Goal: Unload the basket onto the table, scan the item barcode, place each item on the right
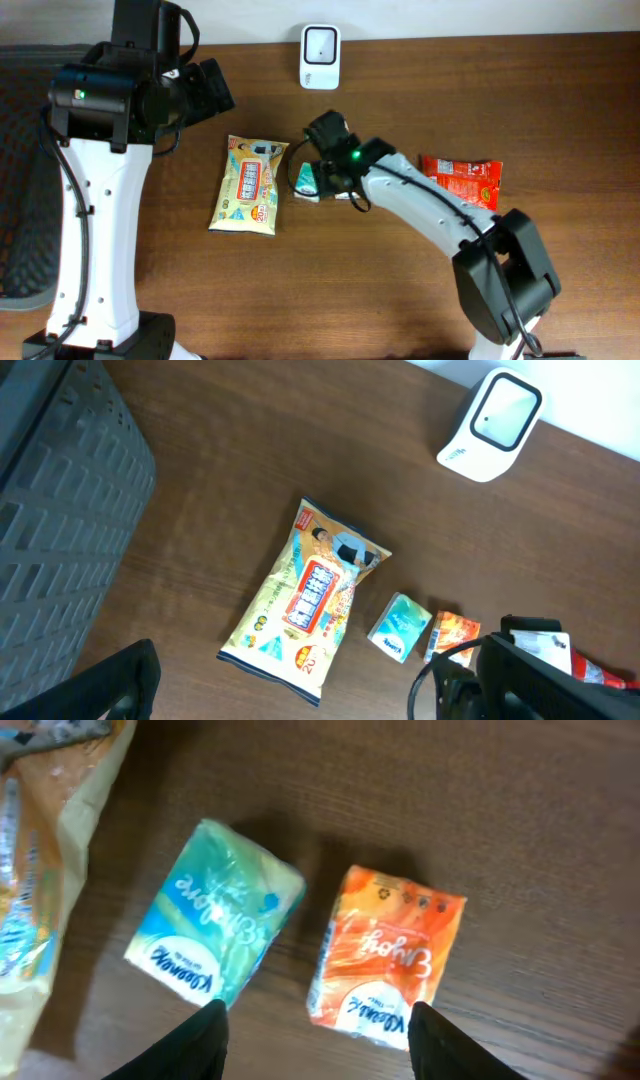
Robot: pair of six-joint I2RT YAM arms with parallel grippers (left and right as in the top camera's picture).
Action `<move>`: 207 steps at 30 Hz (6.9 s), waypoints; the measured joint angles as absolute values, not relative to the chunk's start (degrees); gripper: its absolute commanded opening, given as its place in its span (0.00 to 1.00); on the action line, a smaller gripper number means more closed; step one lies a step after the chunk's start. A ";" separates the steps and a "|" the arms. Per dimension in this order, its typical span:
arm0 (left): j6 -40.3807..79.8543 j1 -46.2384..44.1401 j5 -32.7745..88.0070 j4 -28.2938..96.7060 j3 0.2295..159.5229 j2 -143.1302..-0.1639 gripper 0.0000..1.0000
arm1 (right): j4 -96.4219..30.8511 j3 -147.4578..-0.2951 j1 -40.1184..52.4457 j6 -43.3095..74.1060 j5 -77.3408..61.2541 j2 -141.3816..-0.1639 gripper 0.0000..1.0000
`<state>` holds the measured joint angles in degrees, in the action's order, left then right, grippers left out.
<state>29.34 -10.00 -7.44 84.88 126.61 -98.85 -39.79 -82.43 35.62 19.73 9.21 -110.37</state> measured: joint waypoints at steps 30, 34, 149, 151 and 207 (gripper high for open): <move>29.34 -10.00 -7.44 84.88 126.61 -98.87 0.99 | -20.69 -65.06 -4.10 14.85 -67.72 -122.13 0.27; 29.34 -10.00 -7.44 84.86 126.61 -98.87 0.99 | -23.92 -65.01 -4.58 19.27 -61.95 -121.78 0.45; 29.34 -10.00 -7.42 84.88 126.61 -98.89 0.99 | -31.38 -85.27 25.43 30.04 -21.30 -122.56 0.49; 29.34 -10.00 -7.44 84.88 126.61 -98.89 0.99 | -31.40 -85.25 25.93 30.24 -21.56 -122.96 0.50; 29.34 -10.00 -7.42 84.90 126.61 -98.89 0.99 | -41.52 -90.59 34.65 26.30 15.66 -122.58 0.48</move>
